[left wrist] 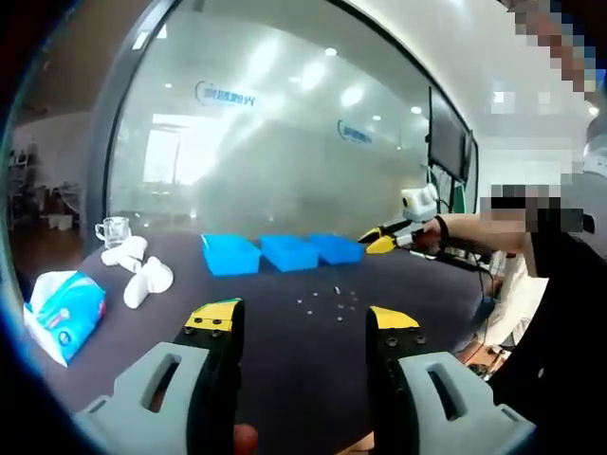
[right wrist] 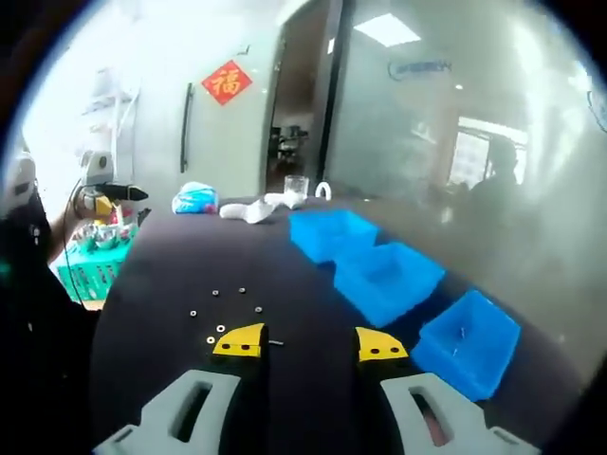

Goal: Sort the screws, nuts, and washers into the corresponding bins

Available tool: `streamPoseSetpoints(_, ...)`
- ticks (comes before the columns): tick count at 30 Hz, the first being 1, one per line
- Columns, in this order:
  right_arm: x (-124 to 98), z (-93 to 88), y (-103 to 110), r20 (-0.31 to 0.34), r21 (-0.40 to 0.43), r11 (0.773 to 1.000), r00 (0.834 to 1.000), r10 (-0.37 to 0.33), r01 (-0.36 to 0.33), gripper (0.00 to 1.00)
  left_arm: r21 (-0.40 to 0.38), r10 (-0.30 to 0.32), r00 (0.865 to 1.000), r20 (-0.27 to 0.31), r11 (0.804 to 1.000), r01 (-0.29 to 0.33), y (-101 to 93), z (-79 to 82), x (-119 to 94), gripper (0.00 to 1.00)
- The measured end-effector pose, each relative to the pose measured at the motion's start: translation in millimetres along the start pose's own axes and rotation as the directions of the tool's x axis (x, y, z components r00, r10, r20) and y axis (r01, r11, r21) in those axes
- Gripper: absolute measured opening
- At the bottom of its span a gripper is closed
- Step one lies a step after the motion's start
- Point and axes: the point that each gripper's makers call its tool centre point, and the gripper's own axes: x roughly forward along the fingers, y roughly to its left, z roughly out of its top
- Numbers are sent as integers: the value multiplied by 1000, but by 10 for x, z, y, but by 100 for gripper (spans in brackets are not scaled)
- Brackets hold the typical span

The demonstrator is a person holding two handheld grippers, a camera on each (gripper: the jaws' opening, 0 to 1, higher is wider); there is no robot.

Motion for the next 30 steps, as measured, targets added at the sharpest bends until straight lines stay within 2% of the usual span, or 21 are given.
streamPoseSetpoints(2,48,-14,47,-40,-52,998,999,25,-27,30,-2,4,1000,0,1000,-4,13,-4,-1,51)
streamPoseSetpoints(5,119,-11,42,-79,-82,995,995,57,-64,30,-8,13,1000,-1,1000,-13,37,-17,1,51)
streamPoseSetpoints(8,213,-60,111,-151,-147,982,984,94,-116,30,-14,18,1000,1,1000,-18,49,-22,4,51)
streamPoseSetpoints(10,257,-42,128,-169,-158,978,980,109,-136,30,-15,21,1000,0,1000,-21,52,-26,8,51)
streamPoseSetpoints(17,419,-84,288,-293,-282,926,942,165,-250,30,-16,28,1000,3,999,-28,52,-9,18,51)
streamPoseSetpoints(23,537,-36,381,-332,-314,900,923,196,-304,30,-20,46,999,13,999,-46,73,33,-14,51)
streamPoseSetpoints(24,553,-43,395,-343,-317,894,917,202,-315,30,-20,49,999,15,999,-49,76,43,-25,51)
streamPoseSetpoints(28,573,-138,443,-422,-361,852,881,214,-380,30,-17,67,998,19,998,-66,99,69,-61,51)
streamPoseSetpoints(29,571,-170,468,-449,-369,837,866,221,-405,30,-18,68,997,20,998,-68,102,72,-65,51)
streamPoseSetpoints(30,579,-182,478,-460,-374,830,860,221,-414,30,-17,71,997,20,997,-71,105,75,-69,51)
